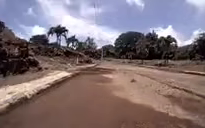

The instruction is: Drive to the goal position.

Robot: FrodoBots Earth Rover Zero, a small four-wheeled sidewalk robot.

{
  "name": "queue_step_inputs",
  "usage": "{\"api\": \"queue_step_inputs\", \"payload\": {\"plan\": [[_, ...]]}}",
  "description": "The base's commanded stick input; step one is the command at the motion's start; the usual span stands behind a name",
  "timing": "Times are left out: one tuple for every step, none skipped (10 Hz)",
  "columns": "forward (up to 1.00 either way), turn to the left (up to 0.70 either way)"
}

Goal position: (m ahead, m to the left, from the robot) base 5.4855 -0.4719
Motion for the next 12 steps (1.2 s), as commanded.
{"api": "queue_step_inputs", "payload": {"plan": [[1.00,0.00],[1.00,0.00],[1.00,0.00],[1.00,0.00],[1.00,0.00],[1.00,0.00],[1.00,0.00],[1.00,0.00],[1.00,0.00],[1.00,0.00],[1.00,0.00],[1.00,0.00]]}}
